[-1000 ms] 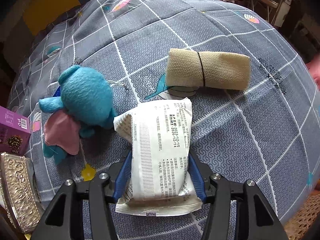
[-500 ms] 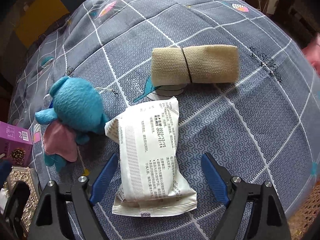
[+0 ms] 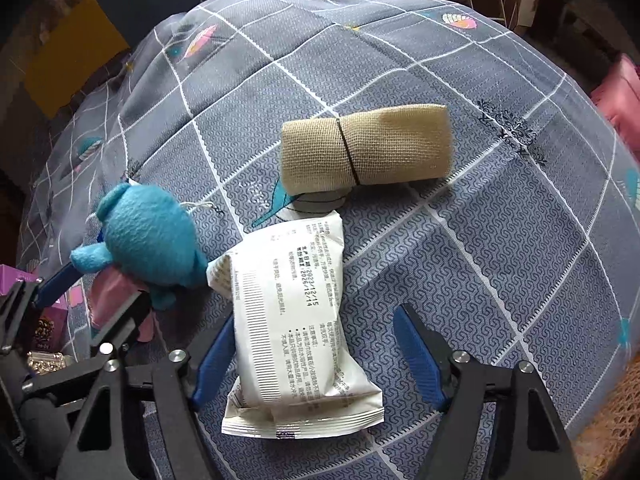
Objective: Organize soft objects
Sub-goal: 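Grasp the blue teddy with pink cloth with the left tool, then carry the blue teddy into the gold tray and open the left tool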
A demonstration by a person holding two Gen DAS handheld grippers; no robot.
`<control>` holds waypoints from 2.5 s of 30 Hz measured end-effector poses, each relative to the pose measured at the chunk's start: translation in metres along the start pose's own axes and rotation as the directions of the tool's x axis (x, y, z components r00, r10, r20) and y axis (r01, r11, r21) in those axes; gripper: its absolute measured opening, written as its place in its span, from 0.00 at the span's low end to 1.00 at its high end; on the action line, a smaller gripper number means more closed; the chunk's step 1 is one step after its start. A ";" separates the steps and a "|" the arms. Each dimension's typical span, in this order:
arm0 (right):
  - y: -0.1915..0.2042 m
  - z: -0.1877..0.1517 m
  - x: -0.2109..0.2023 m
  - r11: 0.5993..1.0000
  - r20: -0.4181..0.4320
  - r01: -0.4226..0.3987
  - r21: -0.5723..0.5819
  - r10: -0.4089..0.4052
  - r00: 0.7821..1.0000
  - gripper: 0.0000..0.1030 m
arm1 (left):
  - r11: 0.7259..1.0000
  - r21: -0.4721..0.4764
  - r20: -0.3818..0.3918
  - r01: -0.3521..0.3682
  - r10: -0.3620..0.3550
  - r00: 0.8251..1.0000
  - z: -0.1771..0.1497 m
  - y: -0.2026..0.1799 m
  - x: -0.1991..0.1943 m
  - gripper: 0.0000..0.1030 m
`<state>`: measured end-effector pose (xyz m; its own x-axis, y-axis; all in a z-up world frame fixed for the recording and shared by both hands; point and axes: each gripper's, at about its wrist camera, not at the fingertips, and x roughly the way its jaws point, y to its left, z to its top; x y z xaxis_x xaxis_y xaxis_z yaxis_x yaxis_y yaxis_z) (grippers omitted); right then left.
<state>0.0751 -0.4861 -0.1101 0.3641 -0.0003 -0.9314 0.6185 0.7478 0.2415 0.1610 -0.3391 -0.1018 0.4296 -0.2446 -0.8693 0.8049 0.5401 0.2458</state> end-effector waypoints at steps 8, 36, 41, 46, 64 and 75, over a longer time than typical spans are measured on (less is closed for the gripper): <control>0.001 -0.004 0.002 1.000 -0.024 -0.002 -0.029 0.001 1.000 0.53 | 0.981 -0.192 -0.012 -0.015 0.013 1.000 -0.015 0.012 -0.009 0.29; 0.023 -0.002 0.020 0.995 -0.013 0.049 -0.088 -0.050 0.999 0.47 | 0.904 -0.421 0.011 0.075 -0.077 0.997 -0.055 0.029 -0.059 0.25; 0.031 -0.004 0.023 0.992 -0.021 0.052 -0.116 -0.055 0.998 0.48 | 0.876 -0.479 0.085 0.061 -0.023 0.996 -0.028 0.084 -0.094 0.25; 0.034 -0.007 0.023 0.987 -0.011 0.066 -0.145 -0.068 0.998 0.48 | 0.808 -0.589 0.124 0.004 0.085 0.989 -0.024 0.169 -0.135 0.25; 0.070 -0.030 0.031 0.961 0.022 0.127 -0.245 -0.126 0.992 0.52 | 0.390 -0.916 0.040 -0.093 0.320 0.947 -0.294 0.317 -0.227 0.25; 0.080 -0.042 0.026 0.943 0.053 0.164 -0.288 -0.155 0.986 0.52 | 0.123 -0.986 -0.066 -0.115 0.346 0.936 -0.455 0.278 -0.245 0.25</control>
<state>0.1053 -0.3984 -0.1262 0.3000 -0.1516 -0.9418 0.4426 0.8967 -0.0033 0.0936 0.2372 -0.0160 0.6532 0.0111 -0.7571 -0.3543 0.8882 -0.2926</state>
